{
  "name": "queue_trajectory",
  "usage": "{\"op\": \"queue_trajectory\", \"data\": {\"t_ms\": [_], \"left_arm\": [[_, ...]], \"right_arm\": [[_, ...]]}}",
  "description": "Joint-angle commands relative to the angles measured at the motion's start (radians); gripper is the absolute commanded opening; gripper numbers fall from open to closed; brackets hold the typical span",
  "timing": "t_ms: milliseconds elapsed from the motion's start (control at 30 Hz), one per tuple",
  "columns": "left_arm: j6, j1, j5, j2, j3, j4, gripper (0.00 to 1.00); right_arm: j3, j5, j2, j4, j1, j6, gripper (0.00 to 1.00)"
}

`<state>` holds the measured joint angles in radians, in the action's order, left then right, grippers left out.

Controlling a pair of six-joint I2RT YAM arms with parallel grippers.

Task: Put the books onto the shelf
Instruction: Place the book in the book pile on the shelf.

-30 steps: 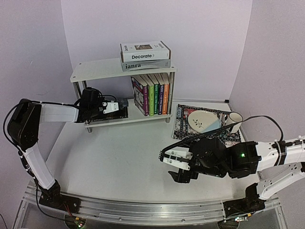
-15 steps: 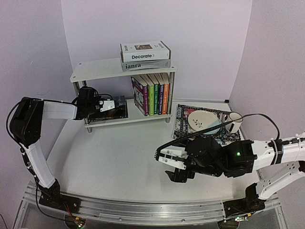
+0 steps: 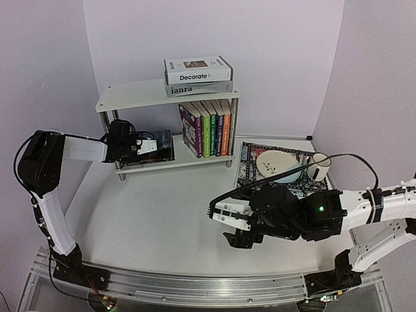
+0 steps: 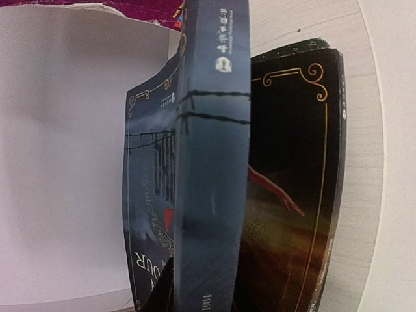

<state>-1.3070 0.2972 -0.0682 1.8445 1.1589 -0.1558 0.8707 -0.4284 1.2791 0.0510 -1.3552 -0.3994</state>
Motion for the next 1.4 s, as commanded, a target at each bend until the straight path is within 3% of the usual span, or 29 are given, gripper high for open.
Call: {"op": "queue_trajectory", "data": {"t_ms": [0, 233, 433, 667, 867, 1200, 1300, 1367], "left_arm": [[-0.02, -0.008, -0.022, 0.017, 0.074, 0.011, 0.0], [-0.03, -0.008, -0.021, 0.022, 0.083, 0.035, 0.02], [-0.043, -0.008, -0.024, 0.012, 0.098, 0.093, 0.31], [-0.037, -0.007, -0.026, -0.008, 0.113, 0.139, 0.48], [-0.024, -0.007, -0.031, -0.009, 0.146, 0.217, 0.81], [-0.003, -0.007, -0.052, -0.042, 0.181, 0.294, 0.83], [0.015, -0.007, -0.078, -0.07, 0.168, 0.304, 0.96], [0.028, -0.007, -0.083, -0.089, 0.155, 0.306, 1.0]], "right_arm": [[0.048, 0.004, 0.029, -0.014, 0.004, -0.003, 0.98], [0.051, 0.018, 0.031, -0.011, 0.009, -0.003, 0.98], [0.052, 0.034, 0.034, -0.01, 0.012, 0.002, 0.98], [0.05, 0.038, 0.027, -0.008, 0.013, 0.002, 0.98], [0.047, 0.047, 0.019, -0.008, 0.014, 0.012, 0.98], [0.04, 0.052, 0.006, -0.008, 0.014, 0.017, 0.98], [0.038, 0.056, 0.005, -0.007, 0.014, 0.02, 0.98], [0.037, 0.059, 0.006, -0.004, 0.014, 0.022, 0.98]]}}
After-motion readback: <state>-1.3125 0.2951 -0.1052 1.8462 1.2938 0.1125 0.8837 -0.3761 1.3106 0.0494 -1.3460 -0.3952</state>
